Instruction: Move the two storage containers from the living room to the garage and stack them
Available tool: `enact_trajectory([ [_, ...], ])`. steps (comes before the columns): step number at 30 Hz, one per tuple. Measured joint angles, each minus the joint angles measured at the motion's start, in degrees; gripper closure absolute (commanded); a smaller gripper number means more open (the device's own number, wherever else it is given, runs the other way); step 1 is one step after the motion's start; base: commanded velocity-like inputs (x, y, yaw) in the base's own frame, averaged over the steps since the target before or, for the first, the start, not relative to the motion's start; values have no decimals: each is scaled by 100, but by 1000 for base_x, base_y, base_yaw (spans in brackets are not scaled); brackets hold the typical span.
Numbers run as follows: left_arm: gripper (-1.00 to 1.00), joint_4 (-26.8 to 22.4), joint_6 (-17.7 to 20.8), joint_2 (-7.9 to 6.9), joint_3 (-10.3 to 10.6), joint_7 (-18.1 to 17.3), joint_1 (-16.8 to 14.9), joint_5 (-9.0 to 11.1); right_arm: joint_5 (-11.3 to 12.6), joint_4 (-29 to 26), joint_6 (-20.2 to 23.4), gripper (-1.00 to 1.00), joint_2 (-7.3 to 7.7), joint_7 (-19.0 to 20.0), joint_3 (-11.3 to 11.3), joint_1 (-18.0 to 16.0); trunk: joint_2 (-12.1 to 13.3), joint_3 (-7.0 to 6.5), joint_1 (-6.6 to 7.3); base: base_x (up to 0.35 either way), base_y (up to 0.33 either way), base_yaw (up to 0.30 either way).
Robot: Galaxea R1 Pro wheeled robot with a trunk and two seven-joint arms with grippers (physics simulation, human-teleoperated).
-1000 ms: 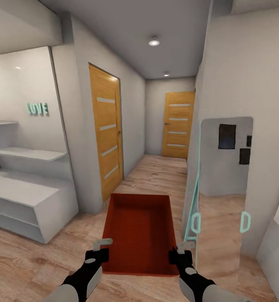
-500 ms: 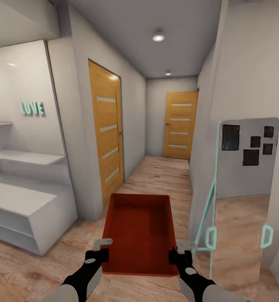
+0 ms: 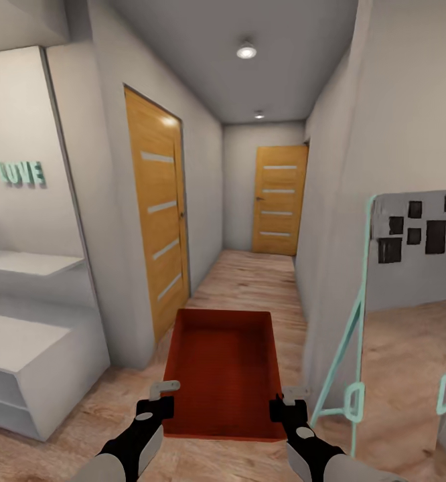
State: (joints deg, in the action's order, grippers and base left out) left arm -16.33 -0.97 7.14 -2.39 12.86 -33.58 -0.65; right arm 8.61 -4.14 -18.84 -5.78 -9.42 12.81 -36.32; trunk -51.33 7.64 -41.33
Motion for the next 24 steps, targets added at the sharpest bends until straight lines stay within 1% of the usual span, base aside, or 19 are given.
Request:
enact_trajectory([
  [15,100,-5,12,-1,11,2,-1,0,-3,0,1,100,0,1,-11,4,0,0,0,322,161,-241],
  [18,100,-6,3,-1,5,0,1,0,9,2,-3,100,0,5,1,-1,0,0,0,322,161,-93],
  [24,100,-7,2,-1,8,3,2,0,17,3,-5,100,0,6,6,0,0,0,0,322,161,-9],
])
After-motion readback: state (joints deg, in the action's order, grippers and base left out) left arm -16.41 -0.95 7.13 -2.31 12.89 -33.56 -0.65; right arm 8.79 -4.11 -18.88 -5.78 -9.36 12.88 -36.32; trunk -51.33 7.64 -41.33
